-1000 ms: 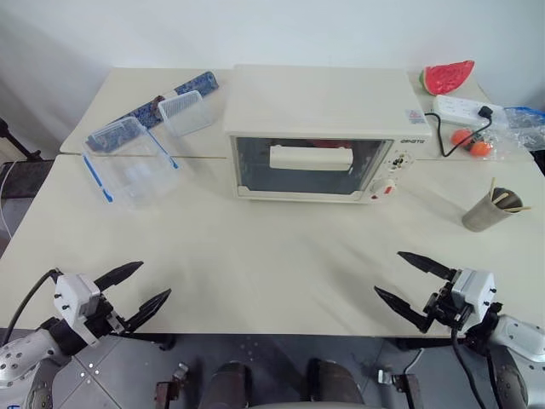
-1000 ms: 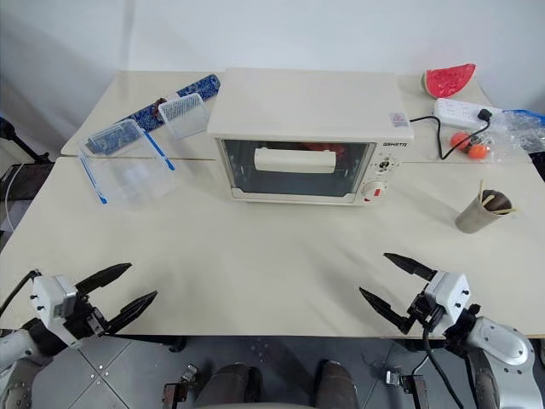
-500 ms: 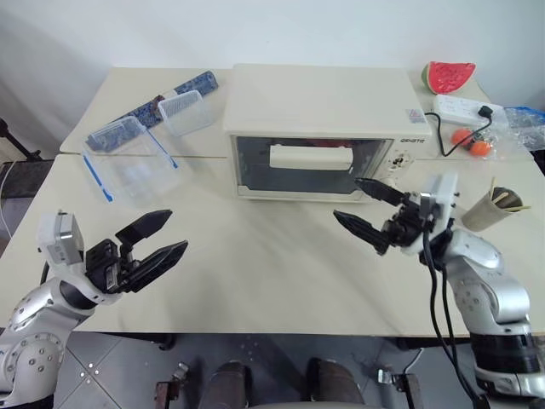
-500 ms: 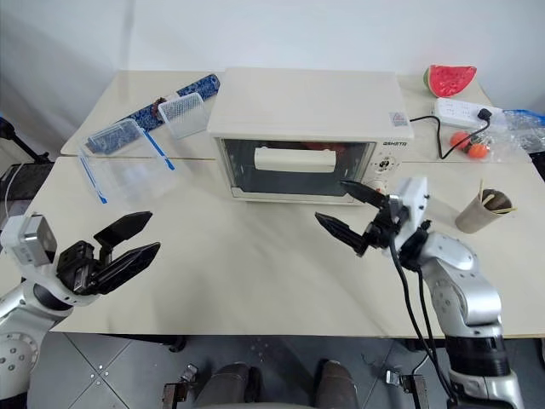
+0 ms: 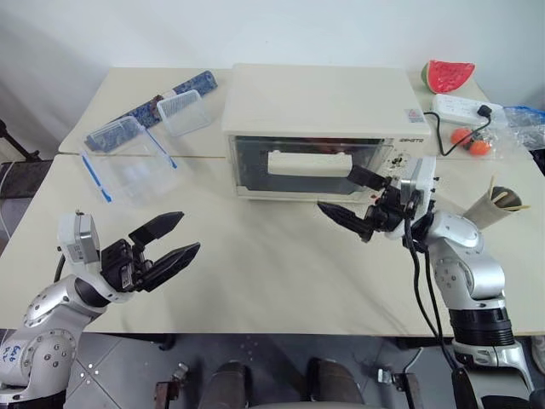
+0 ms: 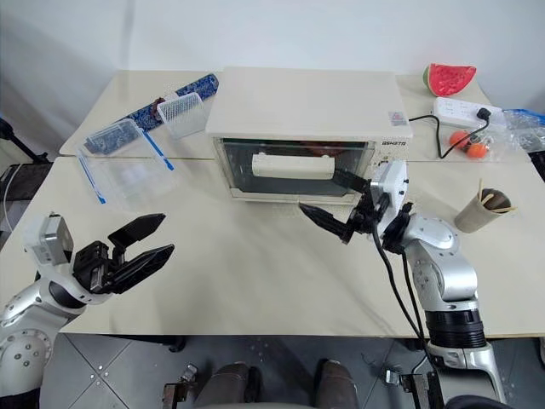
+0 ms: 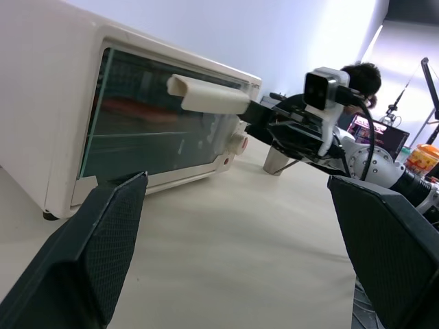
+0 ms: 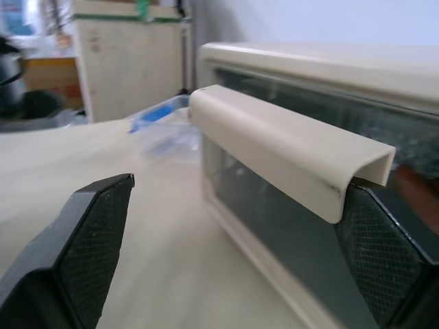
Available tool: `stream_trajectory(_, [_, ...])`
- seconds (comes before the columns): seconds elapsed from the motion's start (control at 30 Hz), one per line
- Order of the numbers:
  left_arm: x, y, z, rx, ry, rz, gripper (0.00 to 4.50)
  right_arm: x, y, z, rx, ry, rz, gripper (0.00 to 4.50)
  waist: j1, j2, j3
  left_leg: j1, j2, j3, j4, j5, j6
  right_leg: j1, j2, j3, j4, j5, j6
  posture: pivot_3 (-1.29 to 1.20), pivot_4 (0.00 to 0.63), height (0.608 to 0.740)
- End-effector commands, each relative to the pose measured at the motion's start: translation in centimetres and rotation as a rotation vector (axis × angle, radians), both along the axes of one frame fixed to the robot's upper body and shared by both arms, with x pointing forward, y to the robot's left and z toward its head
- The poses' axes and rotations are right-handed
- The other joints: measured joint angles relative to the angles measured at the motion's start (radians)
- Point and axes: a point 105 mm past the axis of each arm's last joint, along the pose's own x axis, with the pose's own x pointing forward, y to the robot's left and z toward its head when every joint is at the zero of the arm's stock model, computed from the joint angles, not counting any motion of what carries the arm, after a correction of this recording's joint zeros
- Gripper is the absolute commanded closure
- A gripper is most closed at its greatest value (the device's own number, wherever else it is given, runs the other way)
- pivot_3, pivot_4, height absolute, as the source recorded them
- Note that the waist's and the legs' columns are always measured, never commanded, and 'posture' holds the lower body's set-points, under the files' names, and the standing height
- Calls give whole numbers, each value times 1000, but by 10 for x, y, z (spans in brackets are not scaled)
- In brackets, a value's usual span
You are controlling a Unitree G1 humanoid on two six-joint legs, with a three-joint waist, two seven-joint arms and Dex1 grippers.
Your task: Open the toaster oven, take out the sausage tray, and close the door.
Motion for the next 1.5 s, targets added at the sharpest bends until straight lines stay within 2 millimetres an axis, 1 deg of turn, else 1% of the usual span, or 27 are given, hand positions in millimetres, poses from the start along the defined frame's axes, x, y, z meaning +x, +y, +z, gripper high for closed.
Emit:
stream_trajectory(0.03, [5, 3, 7, 21, -58, 44, 46, -19, 3, -5, -147, -153, 78, 0, 0, 0, 0, 0, 0, 0, 0, 0, 0, 0, 0, 0, 0, 0, 0, 0, 150, 740])
stream_trajectory(0.13, [13, 1, 10, 24, -51, 23, 46, -22, -3, -25, -255, -186, 85, 0, 0, 0, 0, 0, 0, 1, 0, 0, 0, 0, 0, 0, 0, 0, 0, 0, 150, 740])
stream_trajectory(0.23, [31, -1, 16, 4, -69, 37, 586, -22, -5, -33, -294, -209, 79, 0, 0, 0, 0, 0, 0, 1, 1, 0, 0, 0, 0, 1, 0, 0, 0, 0, 150, 740])
stream_trajectory(0.3, [46, -8, 21, 1, -95, 35, 1173, -19, -5, -36, -293, -222, 61, 0, 3, 0, 0, 0, 0, 1, 2, 0, 0, 0, 0, 1, 0, 0, 0, 0, 150, 740])
stream_trajectory(0.4, [77, -24, 32, -22, -130, 59, 2064, -17, -4, -38, -294, -250, 37, 0, 7, -1, 0, 0, 0, 0, 4, 0, 0, 1, 0, 0, 0, 0, 0, 0, 150, 740])
stream_trajectory(0.47, [95, -36, 35, -30, -128, 66, 2688, -15, -5, -40, -302, -261, 27, 0, 5, -1, 0, -1, 0, 0, 5, 0, 0, 2, 0, 0, 0, 0, 1, 0, 150, 740])
stream_trajectory(0.57, [107, -50, 34, -14, -127, 39, 3572, -15, -4, -42, -310, -269, 26, 0, 0, -1, 0, -1, 0, 0, 5, 0, 0, 2, 0, 0, 0, 1, 1, 0, 150, 740])
stream_trajectory(0.6, [109, -52, 34, -5, -128, 40, 3909, -15, -4, -42, -310, -271, 25, 0, -4, -2, 0, 0, 0, 1, 4, 0, 0, 2, 0, 0, 0, 1, 1, 0, 150, 740])
stream_trajectory(0.67, [118, -62, 30, 16, -112, 24, 4469, -17, -5, -43, -312, -275, 16, 0, -7, -2, 0, 0, 0, 1, 4, 0, 0, 1, 0, -1, 0, 1, 1, 0, 150, 740])
stream_trajectory(0.73, [121, -69, 27, 36, -105, 2, 4491, -19, -7, -45, -318, -278, 2, 0, -6, -2, 0, -1, 0, 0, 4, 0, 0, 1, 1, -2, 0, 1, 1, 0, 150, 740])
stream_trajectory(0.8, [117, -72, 26, 38, -95, -45, 4491, -21, -10, -46, -322, -277, -18, 0, -5, -2, 1, -1, 0, 0, 4, 0, 0, 1, 0, -1, 0, 1, 1, 0, 150, 740])
stream_trajectory(0.87, [112, -74, 20, 78, -82, -92, 4491, -25, -17, -49, -330, -269, -50, 0, -5, -2, 1, -1, 0, 0, 4, 0, 0, 1, 0, -1, 0, 1, 1, 0, 150, 740])
stream_trajectory(0.97, [103, -77, 11, 110, -52, -169, 4491, -33, -37, -55, -344, -234, -126, 0, 1, -2, 1, -1, 0, 0, 4, 0, 0, 1, 0, -1, 0, 1, 1, 0, 150, 740])
stream_trajectory(1.0, [100, -78, 4, 154, -46, -181, 4491, -37, -49, -60, -354, -213, -172, 0, 4, -2, 1, -1, 0, 0, 4, 0, 0, 2, 0, -1, 0, 1, 1, 0, 150, 740])
stream_trajectory(1.03, [99, -78, -2, 187, -44, -186, 4491, -41, -57, -63, -361, -200, -202, 0, 8, -2, 1, -1, 0, 0, 5, 0, 0, 2, 0, -1, 0, 1, 1, 0, 150, 740])
stream_trajectory(1.1, [95, -81, -22, 277, -28, -183, 4491, -56, -97, -75, -414, -174, -367, 0, 13, -2, 0, -1, 0, 0, 5, 0, 0, 2, 0, -1, -1, 1, 1, 0, 150, 740])
stream_trajectory(1.13, [93, -83, -28, 290, -27, -181, 4491, -62, -111, -78, -450, -173, -425, 0, 16, -2, 0, -1, -1, 0, 5, 0, 0, 3, 0, -1, -2, 1, 2, 0, 150, 740])
stream_trajectory(1.17, [91, -84, -34, 297, -19, -181, 4491, -67, -120, -79, -470, -171, -463, 0, 17, -2, 1, -1, -1, 0, 4, -1, 1, 3, 0, -1, -3, 1, 2, 0, 150, 740])
stream_trajectory(1.2, [88, -85, -39, 297, -4, -191, 4491, -68, -125, -76, -472, -174, -491, 0, 14, -2, 1, -1, -1, 1, 4, -1, 1, 3, 0, 0, -3, 1, 2, 0, 150, 740])
stream_trajectory(1.27, [85, -86, -47, 309, 9, -197, 4491, -67, -128, -71, -471, -194, -524, 0, 1, -3, 1, 0, -1, 2, 5, -1, 1, 3, 0, 1, -3, 1, 2, 0, 150, 740])
stream_trajectory(1.33, [82, -85, -56, 333, 8, -194, 4491, -61, -126, -62, -469, -245, -551, 0, -9, -3, 2, 1, 0, 3, 5, -1, 1, 3, 1, 3, -2, 2, 1, 0, 150, 740])
stream_trajectory(1.4, [82, -80, -62, 343, -1, -175, 4491, -42, -121, -48, -484, -314, -641, 0, -22, -2, 2, 2, 1, 3, 5, 0, 0, 2, 1, 4, 0, 3, 0, 0, 150, 740])
stream_trajectory(1.43, [82, -77, -61, 323, -9, -158, 4491, -31, -117, -42, -515, -343, -699, 0, -23, -2, 2, 3, 1, 3, 5, 0, 0, 2, 1, 5, 1, 3, 0, 0, 150, 740])
stream_trajectory(1.47, [83, -75, -60, 307, -15, -147, 4491, -23, -114, -37, -537, -364, -742, 0, -24, -2, 2, 3, 1, 3, 5, 0, 0, 1, 1, 6, 2, 3, 0, 0, 150, 740])
stream_trajectory(1.5, [82, -71, -60, 302, -20, -142, 4491, -17, -104, -37, -558, -378, -738, 0, -21, -2, 2, 4, 1, 3, 5, 0, 0, 0, 1, 7, 3, 3, 0, 0, 150, 740])
